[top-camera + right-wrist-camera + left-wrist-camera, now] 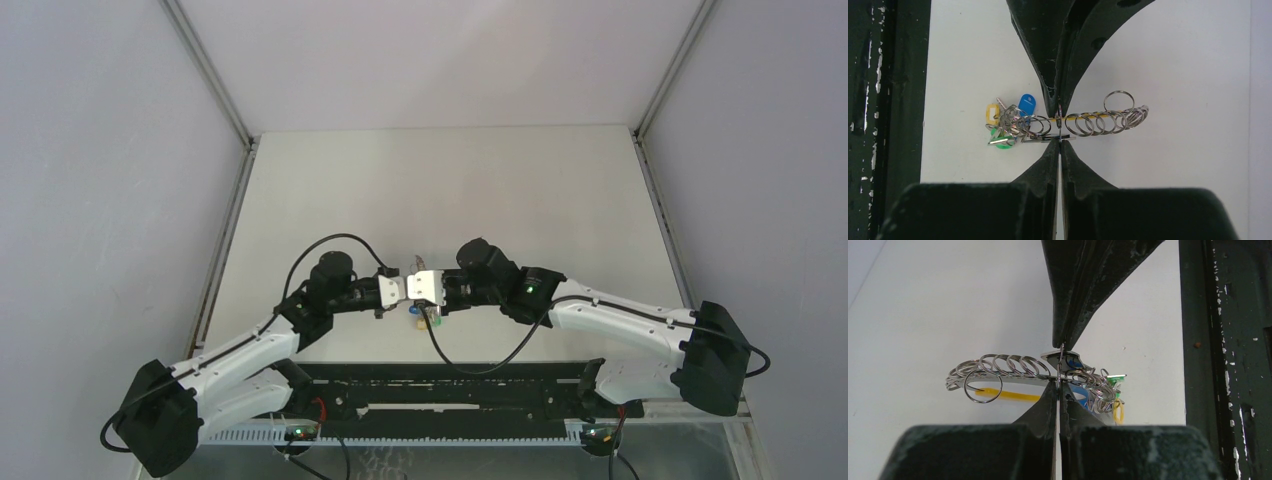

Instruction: Put the keys on the keyring

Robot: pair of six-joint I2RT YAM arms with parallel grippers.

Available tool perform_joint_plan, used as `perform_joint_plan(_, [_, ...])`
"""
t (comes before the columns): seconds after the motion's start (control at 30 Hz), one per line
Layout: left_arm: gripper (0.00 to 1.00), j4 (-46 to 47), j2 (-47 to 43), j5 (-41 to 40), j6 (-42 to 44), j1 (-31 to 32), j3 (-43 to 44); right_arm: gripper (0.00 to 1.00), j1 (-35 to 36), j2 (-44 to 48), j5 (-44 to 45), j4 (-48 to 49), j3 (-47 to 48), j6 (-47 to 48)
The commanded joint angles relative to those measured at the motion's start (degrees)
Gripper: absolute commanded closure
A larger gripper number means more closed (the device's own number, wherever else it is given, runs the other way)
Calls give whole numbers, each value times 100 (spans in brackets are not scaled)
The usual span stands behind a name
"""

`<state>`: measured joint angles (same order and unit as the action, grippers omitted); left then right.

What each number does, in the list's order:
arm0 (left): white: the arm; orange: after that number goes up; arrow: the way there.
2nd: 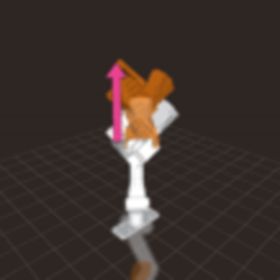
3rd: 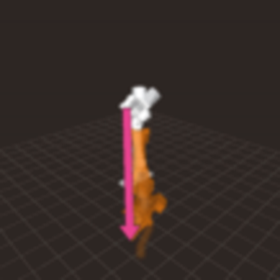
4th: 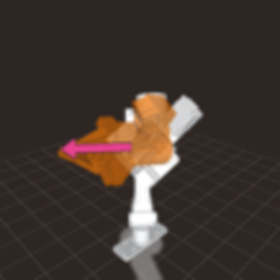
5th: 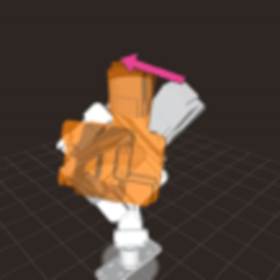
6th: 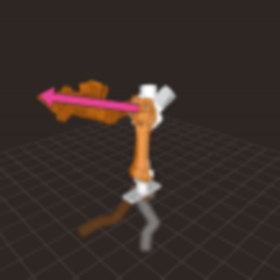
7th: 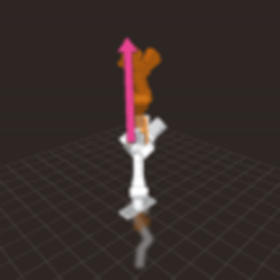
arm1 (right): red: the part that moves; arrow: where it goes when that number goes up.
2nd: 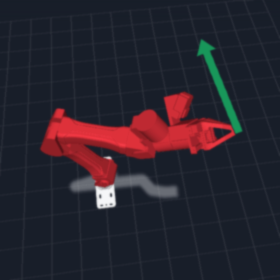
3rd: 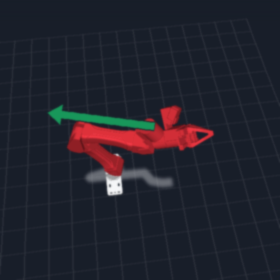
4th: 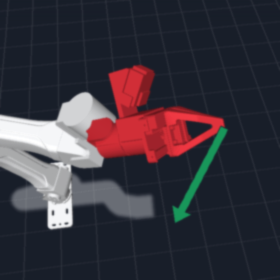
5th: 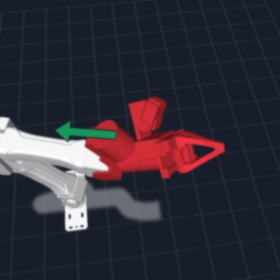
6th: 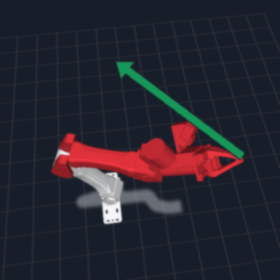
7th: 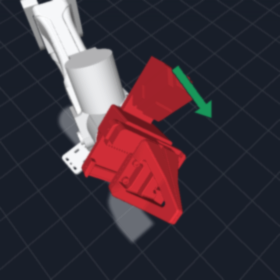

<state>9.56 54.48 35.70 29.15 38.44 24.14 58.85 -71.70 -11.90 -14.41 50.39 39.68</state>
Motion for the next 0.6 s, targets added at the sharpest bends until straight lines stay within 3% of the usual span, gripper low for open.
perform_joint_plan(0.0, [100,324,-139,-46,96,50,455,100,83,-141,51,5,279,13])
perform_joint_plan(0.57, [100,327,-153,135,106,75,458,100,82,-256,-64,47,330,7])
